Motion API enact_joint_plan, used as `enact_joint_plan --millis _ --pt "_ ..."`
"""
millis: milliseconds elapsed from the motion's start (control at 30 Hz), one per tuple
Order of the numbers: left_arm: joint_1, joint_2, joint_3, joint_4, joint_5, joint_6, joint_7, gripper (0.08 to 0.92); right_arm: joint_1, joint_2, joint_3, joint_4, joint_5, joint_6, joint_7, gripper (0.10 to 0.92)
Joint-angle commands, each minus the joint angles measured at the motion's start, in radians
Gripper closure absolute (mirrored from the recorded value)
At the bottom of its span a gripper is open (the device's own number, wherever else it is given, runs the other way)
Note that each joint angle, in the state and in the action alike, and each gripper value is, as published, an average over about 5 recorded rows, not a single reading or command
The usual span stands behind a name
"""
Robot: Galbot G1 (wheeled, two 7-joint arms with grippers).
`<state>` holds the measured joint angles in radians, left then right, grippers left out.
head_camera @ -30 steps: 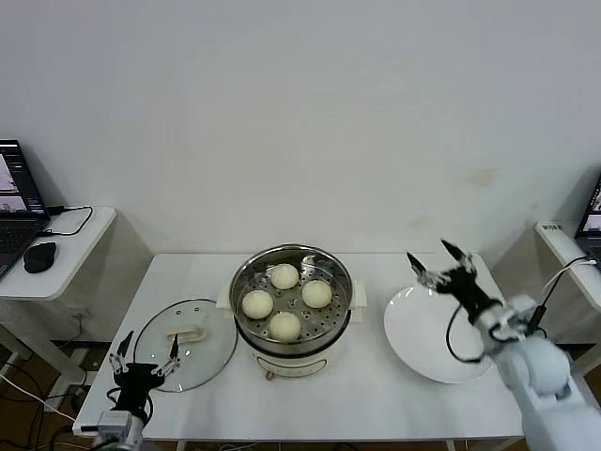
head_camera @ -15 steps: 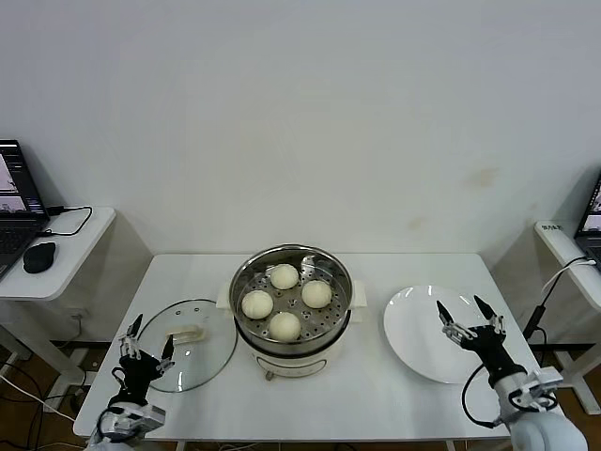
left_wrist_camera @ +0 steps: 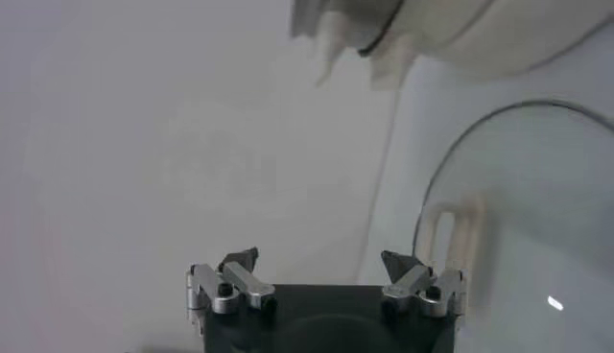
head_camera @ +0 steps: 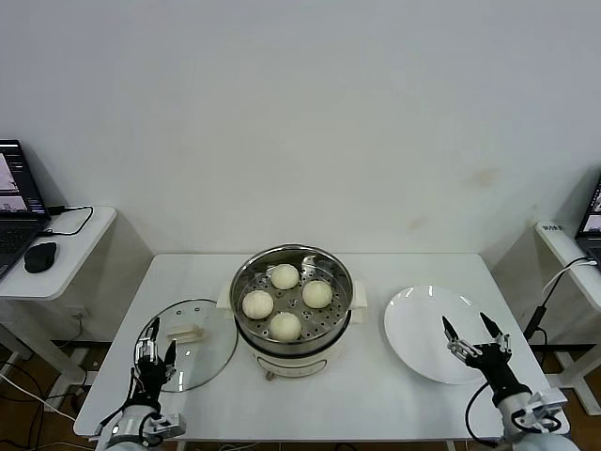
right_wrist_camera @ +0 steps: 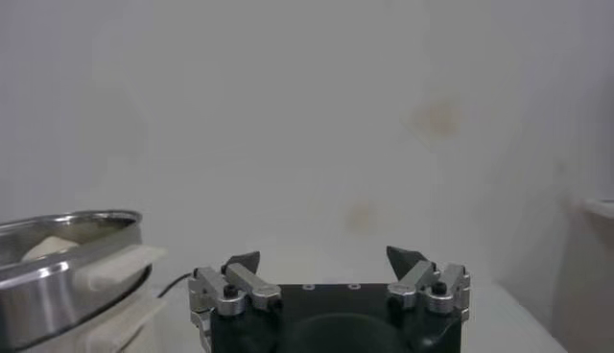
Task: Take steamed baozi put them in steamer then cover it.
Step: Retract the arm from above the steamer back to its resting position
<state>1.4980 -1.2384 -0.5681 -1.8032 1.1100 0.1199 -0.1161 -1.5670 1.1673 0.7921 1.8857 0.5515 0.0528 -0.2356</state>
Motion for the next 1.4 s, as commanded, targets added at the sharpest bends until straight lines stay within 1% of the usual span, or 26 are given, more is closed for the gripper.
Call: enact_joint_plan --millis 33,200,367,767,1033,1400 --pt "-0.042 -0.017 0.056 0.062 0.111 0.068 -0.01 0.177 -0.026 0.013 0.013 -0.003 -0.005 0.012 -0.007 0.202" --pt "-0.075 -0.027 0.069 0.092 0.131 0.07 0.02 0.177 -0.022 0.015 0.014 -0.011 -0.005 0.014 -0.01 0.203" --pt "-0.118 -0.034 0.075 0.144 0.139 0.083 0.027 0.177 -0.021 0.014 0.016 -0.018 -0.005 0.017 -0.017 0.202" --pt "-0.202 -0.021 0.076 0.221 0.148 0.09 0.053 0.177 -0.011 0.029 0.01 -0.047 -0.024 0.026 -0.034 0.203" --pt "-0.233 -0.02 0.081 0.267 0.15 0.1 0.05 0.177 -0.003 0.028 0.013 -0.059 -0.025 0.026 -0.034 0.202" --pt "-0.272 -0.016 0.086 0.298 0.13 0.117 0.038 0.177 -0.009 0.032 0.008 -0.071 -0.036 0.036 -0.047 0.202"
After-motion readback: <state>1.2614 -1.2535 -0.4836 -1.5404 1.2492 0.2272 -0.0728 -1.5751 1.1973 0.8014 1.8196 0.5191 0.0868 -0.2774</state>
